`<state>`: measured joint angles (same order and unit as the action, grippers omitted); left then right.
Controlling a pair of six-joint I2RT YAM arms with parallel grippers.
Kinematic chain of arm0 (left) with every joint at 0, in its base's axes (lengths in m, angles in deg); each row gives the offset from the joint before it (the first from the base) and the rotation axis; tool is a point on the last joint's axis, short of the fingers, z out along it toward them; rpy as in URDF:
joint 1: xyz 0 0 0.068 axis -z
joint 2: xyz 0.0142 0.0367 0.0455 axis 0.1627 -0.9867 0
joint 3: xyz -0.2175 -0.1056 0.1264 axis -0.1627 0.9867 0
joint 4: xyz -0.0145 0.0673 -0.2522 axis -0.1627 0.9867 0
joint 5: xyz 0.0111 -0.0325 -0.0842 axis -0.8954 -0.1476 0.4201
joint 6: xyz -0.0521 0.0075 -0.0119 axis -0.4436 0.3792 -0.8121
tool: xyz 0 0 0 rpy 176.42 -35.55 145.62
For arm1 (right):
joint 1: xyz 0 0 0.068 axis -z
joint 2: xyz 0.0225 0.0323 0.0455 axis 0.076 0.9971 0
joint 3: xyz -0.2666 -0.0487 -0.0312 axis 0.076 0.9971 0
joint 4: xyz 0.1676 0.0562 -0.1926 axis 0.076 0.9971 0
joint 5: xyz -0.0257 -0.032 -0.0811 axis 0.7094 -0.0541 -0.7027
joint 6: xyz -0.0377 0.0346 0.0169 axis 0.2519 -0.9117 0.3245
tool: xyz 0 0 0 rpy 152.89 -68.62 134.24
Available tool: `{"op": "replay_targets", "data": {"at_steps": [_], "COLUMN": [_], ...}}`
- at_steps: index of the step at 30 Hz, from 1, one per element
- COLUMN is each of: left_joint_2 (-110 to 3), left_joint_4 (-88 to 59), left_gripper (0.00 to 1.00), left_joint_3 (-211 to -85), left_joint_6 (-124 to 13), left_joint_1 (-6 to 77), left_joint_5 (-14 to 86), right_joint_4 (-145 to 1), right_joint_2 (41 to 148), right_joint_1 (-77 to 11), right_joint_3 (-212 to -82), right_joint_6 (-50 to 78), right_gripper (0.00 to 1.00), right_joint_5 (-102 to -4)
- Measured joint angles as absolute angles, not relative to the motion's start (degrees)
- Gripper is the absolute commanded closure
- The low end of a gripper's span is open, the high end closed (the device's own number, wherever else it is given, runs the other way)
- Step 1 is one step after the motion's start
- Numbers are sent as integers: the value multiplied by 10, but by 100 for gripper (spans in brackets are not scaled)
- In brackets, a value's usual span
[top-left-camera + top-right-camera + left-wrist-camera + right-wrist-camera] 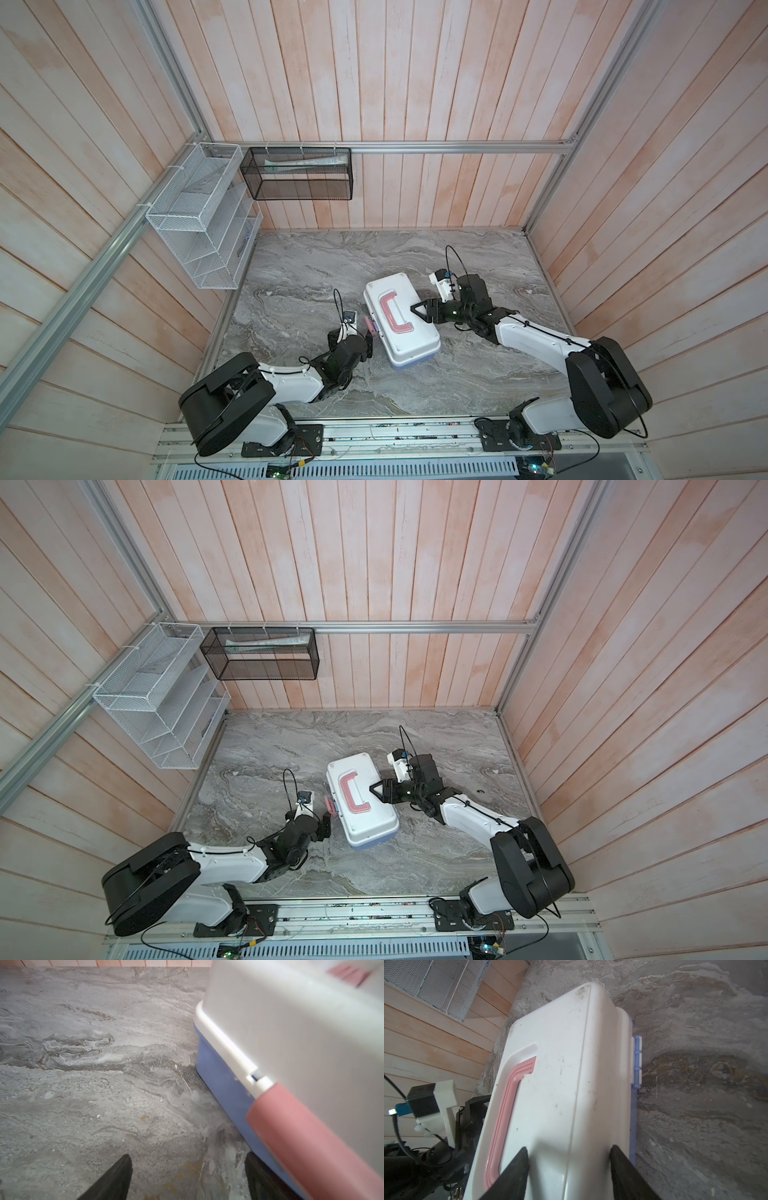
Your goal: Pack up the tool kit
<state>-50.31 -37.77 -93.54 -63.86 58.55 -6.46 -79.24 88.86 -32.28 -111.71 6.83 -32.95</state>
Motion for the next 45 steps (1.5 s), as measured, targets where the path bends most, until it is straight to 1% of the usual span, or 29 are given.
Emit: {"op": "replay_targets", "data": {"at_steps": [3, 8, 11, 15, 19, 24, 31, 45], "left_joint_2": [-493, -494, -490, -465, -457, -461, -462, -455], "left_joint_4": [-378, -351, -341, -367, -416, -460, -523, -562], "left_gripper": [14, 19, 26, 37, 41, 44, 51, 56], "left_joint_3": [-936, -957, -958, -939, -916, -898, -874, -866], "left_joint_6": [-641, -674, -716, -781, -837, -880, -923, -949], "left_joint_1": [583, 566, 541, 511, 503, 499, 498, 496], "left_joint_5": [-56, 1, 60, 136, 185, 209, 239, 263], "right_joint_4": [-792, -792, -793, -796, -797, -797, -797, -801], "right_joint_2": [887, 887, 887, 886, 886, 886, 886, 886], "right_joint_1": [-323, -323, -323, -323, -323, -323, -323, -322], "right_joint_3": [-1116, -1116, -1115, -1114, -1113, -1113, -1112, -1111], "right_joint_6": [68, 68, 68, 68, 68, 68, 69, 71], "right_gripper": [41, 41, 41, 41, 41, 41, 41, 41], "right_joint_5": [-330, -330, -329, -329, -328, -327, -327, -325]}}
